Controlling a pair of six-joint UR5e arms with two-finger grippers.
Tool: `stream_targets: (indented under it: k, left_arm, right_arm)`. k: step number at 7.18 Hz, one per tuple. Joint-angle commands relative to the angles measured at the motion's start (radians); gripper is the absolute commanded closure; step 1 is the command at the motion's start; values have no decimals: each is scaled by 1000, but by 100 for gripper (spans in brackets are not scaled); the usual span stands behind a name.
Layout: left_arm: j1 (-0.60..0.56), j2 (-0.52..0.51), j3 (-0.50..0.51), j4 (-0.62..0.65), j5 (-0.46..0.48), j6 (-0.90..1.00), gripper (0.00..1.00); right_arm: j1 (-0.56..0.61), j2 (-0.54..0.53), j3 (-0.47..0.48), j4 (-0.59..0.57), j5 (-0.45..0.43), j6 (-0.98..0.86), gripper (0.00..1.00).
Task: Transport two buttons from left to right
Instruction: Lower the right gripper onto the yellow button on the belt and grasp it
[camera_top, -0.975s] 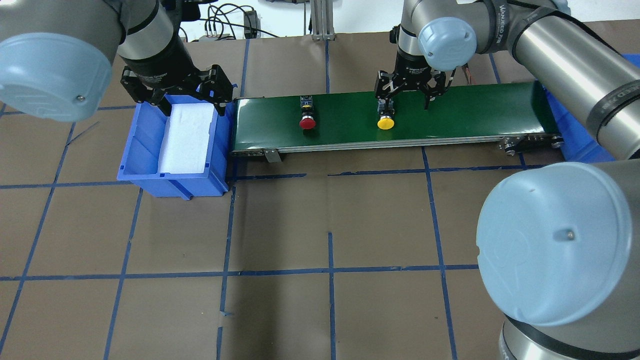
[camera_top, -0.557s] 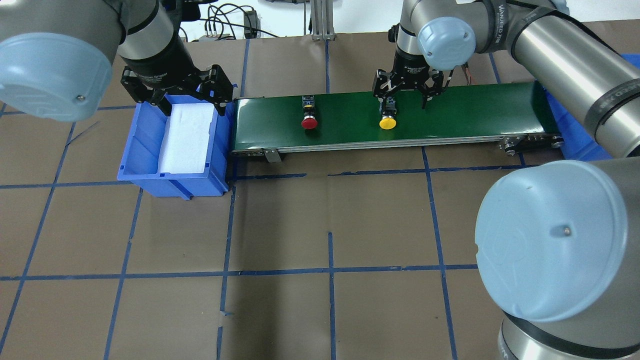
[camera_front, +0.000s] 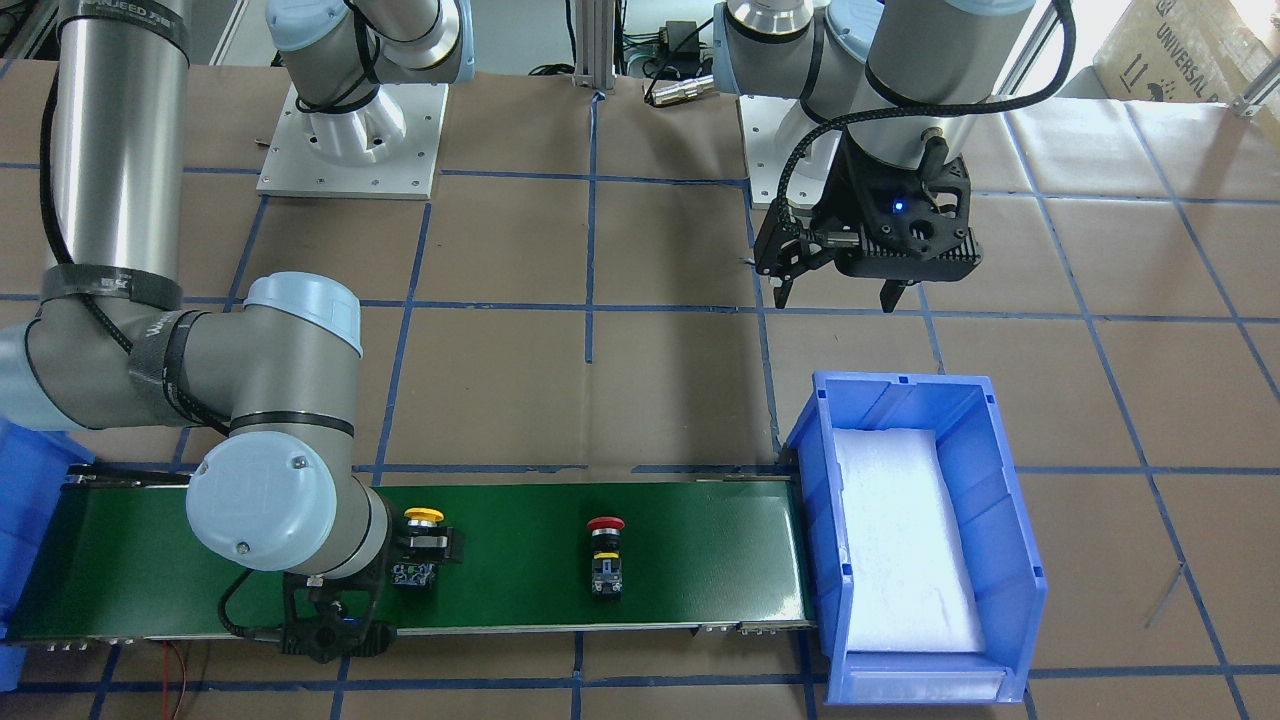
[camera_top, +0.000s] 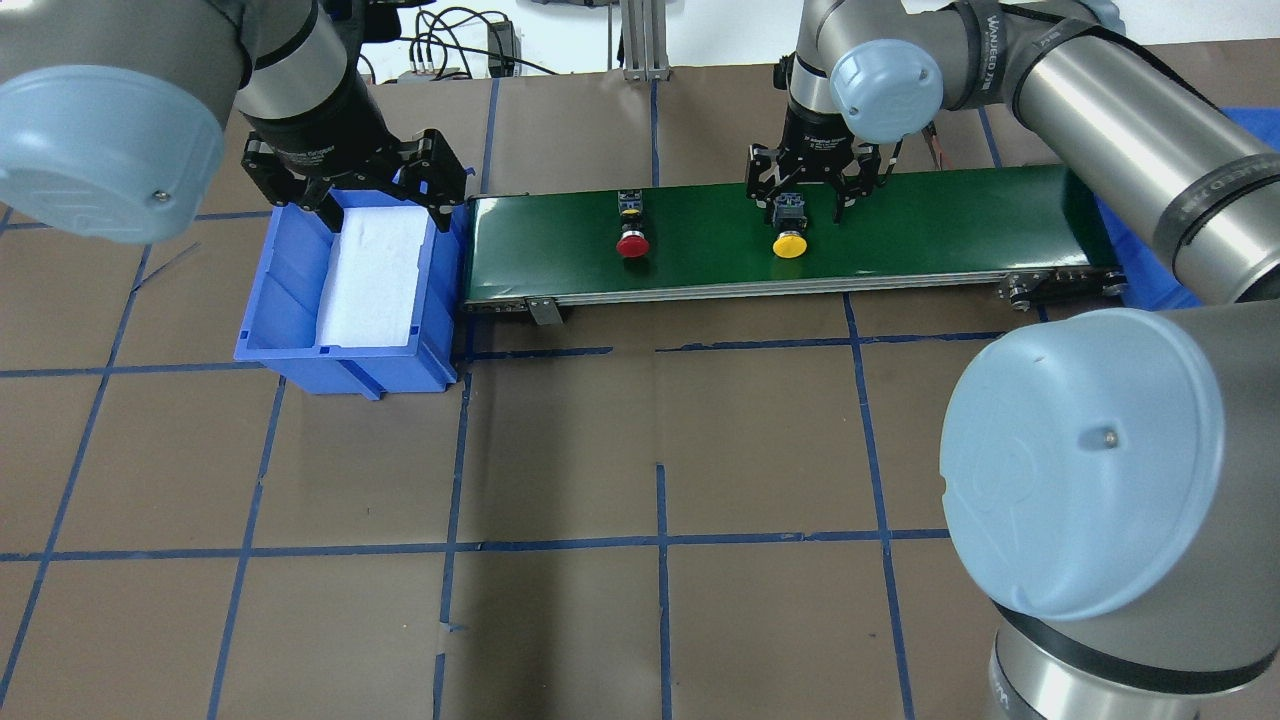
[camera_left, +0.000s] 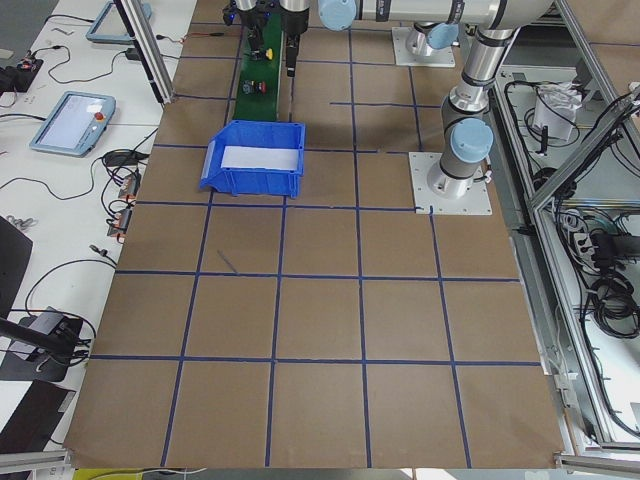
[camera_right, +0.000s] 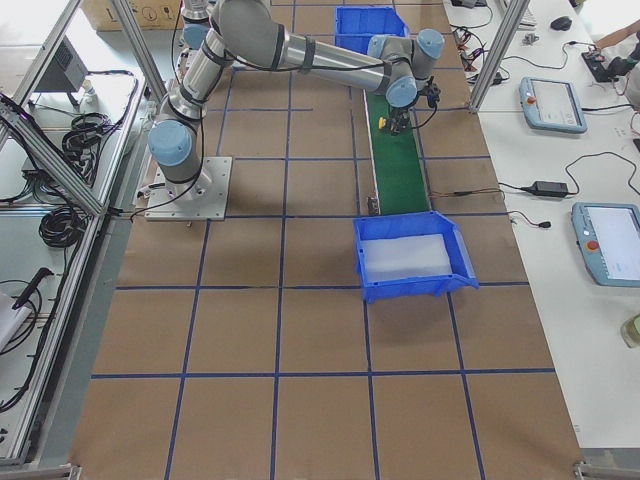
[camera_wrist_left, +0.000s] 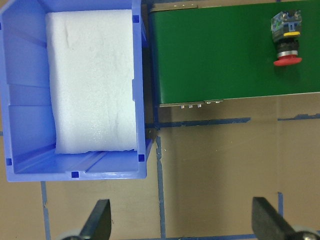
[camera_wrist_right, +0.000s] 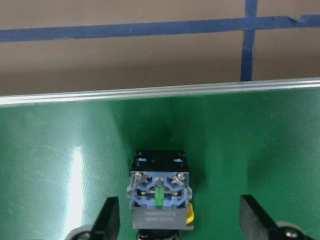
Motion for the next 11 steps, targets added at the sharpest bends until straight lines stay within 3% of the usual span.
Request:
stream_targets:
  k: [1, 3, 5, 7, 8, 11]
  left_arm:
    - [0, 0, 0, 0, 0, 0, 0]
    - [2, 0, 0, 0, 0, 0, 0]
    - [3, 0, 0, 0, 0, 0, 0]
    - [3, 0, 0, 0, 0, 0, 0]
    - [3, 0, 0, 0, -1, 0, 0]
    - [3, 0, 0, 0, 0, 0, 0]
  right_arm:
    - [0, 16, -44, 4, -7, 0, 54]
    - [-2, 23, -53, 10, -9, -3, 82]
    - [-2, 13, -61, 17, -10, -3, 88]
    - [-12, -3, -149, 133, -18, -17, 89]
    - [-50, -10, -200, 211, -53, -82, 89]
    - [-251, -24, -252, 212, -128, -279, 89]
